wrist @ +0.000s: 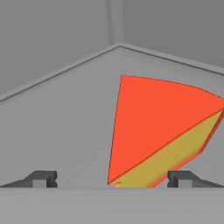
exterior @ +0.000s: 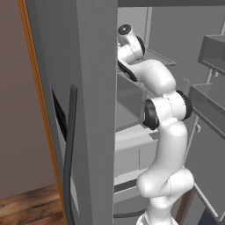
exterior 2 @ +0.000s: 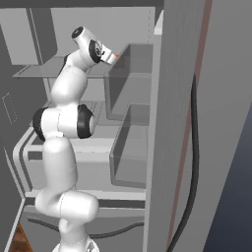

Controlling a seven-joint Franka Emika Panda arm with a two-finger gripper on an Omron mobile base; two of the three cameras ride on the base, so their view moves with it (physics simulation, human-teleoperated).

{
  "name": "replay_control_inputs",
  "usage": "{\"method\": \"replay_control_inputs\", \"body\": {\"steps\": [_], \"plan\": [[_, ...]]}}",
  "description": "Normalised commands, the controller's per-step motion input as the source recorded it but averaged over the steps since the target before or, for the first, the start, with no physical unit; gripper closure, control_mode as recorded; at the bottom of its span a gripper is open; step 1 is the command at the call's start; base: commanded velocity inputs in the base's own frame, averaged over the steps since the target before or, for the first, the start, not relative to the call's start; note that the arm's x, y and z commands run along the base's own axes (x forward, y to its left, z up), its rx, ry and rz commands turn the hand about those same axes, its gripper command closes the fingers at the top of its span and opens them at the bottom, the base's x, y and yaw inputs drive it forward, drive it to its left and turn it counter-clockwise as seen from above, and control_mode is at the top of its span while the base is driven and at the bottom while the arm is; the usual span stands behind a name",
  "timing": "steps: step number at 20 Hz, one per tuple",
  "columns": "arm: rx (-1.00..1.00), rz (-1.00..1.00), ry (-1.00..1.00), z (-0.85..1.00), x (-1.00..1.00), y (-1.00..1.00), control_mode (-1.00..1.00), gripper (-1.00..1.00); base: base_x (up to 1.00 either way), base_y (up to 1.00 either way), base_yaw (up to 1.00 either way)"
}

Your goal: Take the cheese, chicken drumstick, and carrot from the fridge and place them on the plate on the dining counter to create an appetizer plate.

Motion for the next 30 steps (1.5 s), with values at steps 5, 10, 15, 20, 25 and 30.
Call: {"method": "replay_control_inputs", "body": {"steps": [5, 10, 15, 20, 25, 30], "plan": [[-0.01, 0.0, -0.03, -0.36, 0.21, -0.02, -1.0, -1.0, 0.0, 0.0, 0.0], [-0.03, -0.05, -0.08, -0.33, 0.0, -0.34, -1.0, -1.0, 0.0, 0.0, 0.0], [-0.01, -0.08, -0.11, -0.25, 0.03, -0.41, -1.0, -1.0, 0.0, 0.0, 0.0], [0.0, -0.07, -0.08, -0.18, 0.12, -0.27, -1.0, -1.0, 0.0, 0.0, 0.0], [0.0, -0.07, -0.02, -0.11, 0.03, -0.29, -1.0, 1.0, 0.0, 0.0, 0.0], [-0.01, -0.06, 0.0, -0.12, 0.0, -0.16, -1.0, 1.0, 0.0, 0.0, 0.0]]}}
